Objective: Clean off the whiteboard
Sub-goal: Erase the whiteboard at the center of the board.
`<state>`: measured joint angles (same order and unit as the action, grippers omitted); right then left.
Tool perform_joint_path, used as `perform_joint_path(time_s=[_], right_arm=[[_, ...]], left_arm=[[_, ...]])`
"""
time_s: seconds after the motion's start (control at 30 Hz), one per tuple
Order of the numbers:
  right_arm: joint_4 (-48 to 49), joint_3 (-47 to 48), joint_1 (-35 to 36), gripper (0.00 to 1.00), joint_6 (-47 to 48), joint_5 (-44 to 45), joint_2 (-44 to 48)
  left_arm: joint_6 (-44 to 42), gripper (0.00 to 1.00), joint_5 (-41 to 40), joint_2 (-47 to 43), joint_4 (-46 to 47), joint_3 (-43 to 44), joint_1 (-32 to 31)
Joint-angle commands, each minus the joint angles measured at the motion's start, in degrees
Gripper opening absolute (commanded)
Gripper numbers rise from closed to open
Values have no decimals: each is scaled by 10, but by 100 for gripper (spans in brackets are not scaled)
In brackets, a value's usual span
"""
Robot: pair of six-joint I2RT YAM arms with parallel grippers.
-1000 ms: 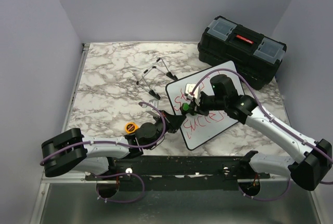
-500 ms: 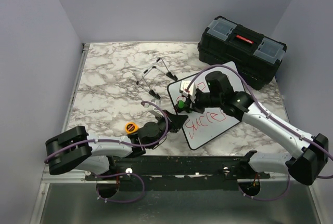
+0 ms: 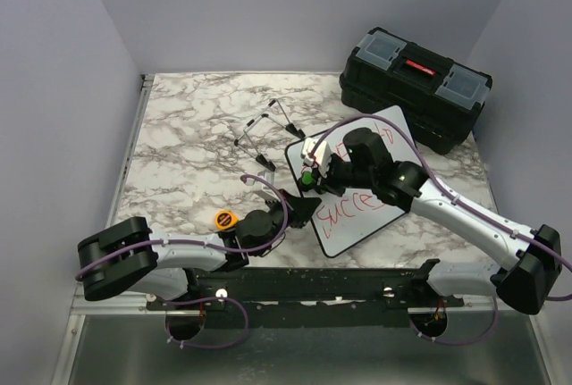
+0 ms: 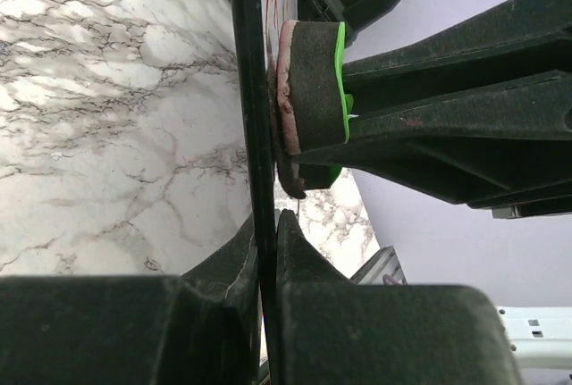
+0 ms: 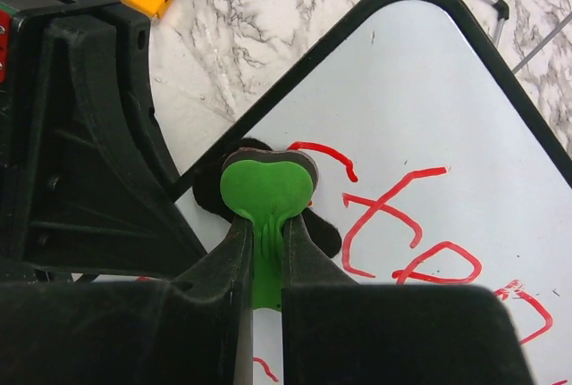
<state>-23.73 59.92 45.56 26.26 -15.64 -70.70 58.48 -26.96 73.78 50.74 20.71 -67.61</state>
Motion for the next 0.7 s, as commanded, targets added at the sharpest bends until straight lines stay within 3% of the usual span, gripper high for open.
perform_joint_path(time_s=[0.0, 0.13, 0.27, 0.33, 0.5, 0.6, 0.67], right_arm=[[17, 17, -4, 1, -19, 59, -30], [-48, 73, -1, 1, 2, -36, -69], [-127, 48, 25, 1, 88, -147, -56], [-113, 14, 26, 1, 87, -121, -35], [-5, -54, 17, 1, 29, 49, 0], [49, -42, 2, 1, -2, 118, -5], [53, -11, 1, 1, -9, 111, -22]], left_arm=[[-87, 0, 37, -2, 73, -5, -8], [-94, 0, 46, -2, 68, -4, -8], [-93, 0, 41, -3, 76, -13, -8], [-94, 0, 40, -7, 77, -16, -8], [-92, 0, 37, -19, 74, -25, -7], [-92, 0, 41, -21, 71, -25, -7], [-93, 0, 46, -16, 74, -23, -7]])
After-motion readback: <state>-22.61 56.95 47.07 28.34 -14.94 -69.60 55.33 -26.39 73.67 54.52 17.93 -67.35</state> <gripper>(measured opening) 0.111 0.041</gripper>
